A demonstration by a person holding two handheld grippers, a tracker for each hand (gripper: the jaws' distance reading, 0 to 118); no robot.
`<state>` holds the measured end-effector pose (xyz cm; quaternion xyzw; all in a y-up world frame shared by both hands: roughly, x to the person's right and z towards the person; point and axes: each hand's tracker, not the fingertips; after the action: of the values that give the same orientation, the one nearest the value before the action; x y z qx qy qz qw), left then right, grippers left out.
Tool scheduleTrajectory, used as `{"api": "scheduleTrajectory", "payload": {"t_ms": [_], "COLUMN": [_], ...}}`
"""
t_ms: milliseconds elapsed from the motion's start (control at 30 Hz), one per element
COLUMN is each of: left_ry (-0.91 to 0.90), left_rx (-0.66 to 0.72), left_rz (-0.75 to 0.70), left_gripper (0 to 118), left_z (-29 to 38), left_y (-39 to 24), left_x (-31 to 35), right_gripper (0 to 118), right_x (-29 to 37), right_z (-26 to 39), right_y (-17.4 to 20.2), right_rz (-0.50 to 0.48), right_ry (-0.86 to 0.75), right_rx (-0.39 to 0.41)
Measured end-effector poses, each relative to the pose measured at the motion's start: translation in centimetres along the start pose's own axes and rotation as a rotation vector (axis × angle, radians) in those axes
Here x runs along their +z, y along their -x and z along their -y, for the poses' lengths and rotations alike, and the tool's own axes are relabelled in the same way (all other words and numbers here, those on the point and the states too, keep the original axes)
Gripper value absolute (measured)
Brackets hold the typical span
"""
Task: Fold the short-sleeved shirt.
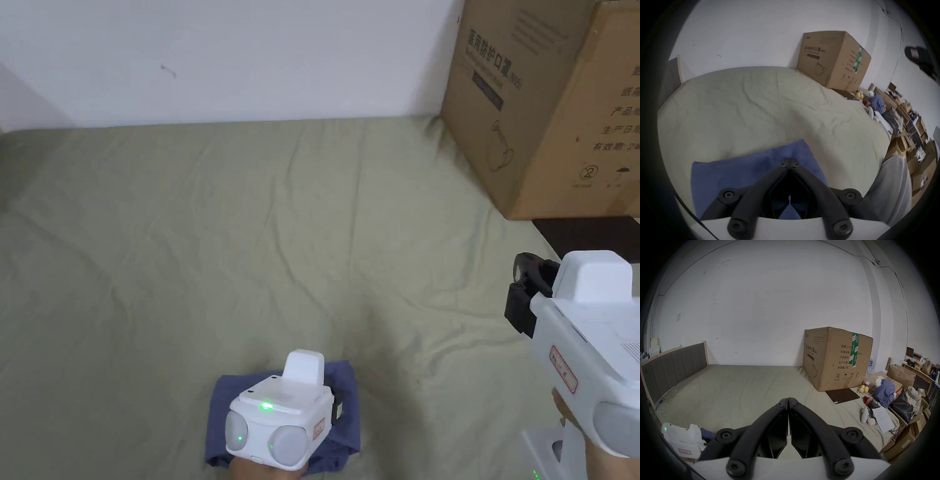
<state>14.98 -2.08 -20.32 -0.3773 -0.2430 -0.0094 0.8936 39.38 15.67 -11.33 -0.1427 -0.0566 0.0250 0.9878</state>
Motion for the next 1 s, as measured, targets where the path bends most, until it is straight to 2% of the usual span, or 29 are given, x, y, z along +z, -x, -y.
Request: {"api": "scheduleTrajectory", "payload": {"t_ms": [167, 300, 500, 667, 1000], "left_ry": [0.042, 0.057, 0.062, -0.083, -0.417], "left_rx": [0.008, -0.030, -0.007, 0.048, -0.024], "left_rz": [-0.003, -0.010, -0.010, -0.006, -0.137], "left_gripper": [0, 0, 0, 0, 0], "left_z": [1.3, 2.0, 1.9, -1.1, -6.9], "left_y": [0.0, -1.1, -0.7, -0.4, 5.1], "left_x": [-3.1, -3.3, -3.8, 1.1, 11.2], "right_gripper": [0, 0, 0, 0, 0], "right_x": [-0.3, -0.6, -0.8, -0.3, 0.7], "right_z": [0.5, 1.0, 1.3, 0.3, -2.2], "right_y": [-0.6, -0.9, -0.8, 0.1, 3.1], "right_rz": [0.012, 0.019, 0.019, 0.002, -0.046], "right_ry": [0.017, 0.035, 0.049, 0.020, -0.072], "right_rx": [0.000, -0.003, -0.011, -0.005, 0.004]}}
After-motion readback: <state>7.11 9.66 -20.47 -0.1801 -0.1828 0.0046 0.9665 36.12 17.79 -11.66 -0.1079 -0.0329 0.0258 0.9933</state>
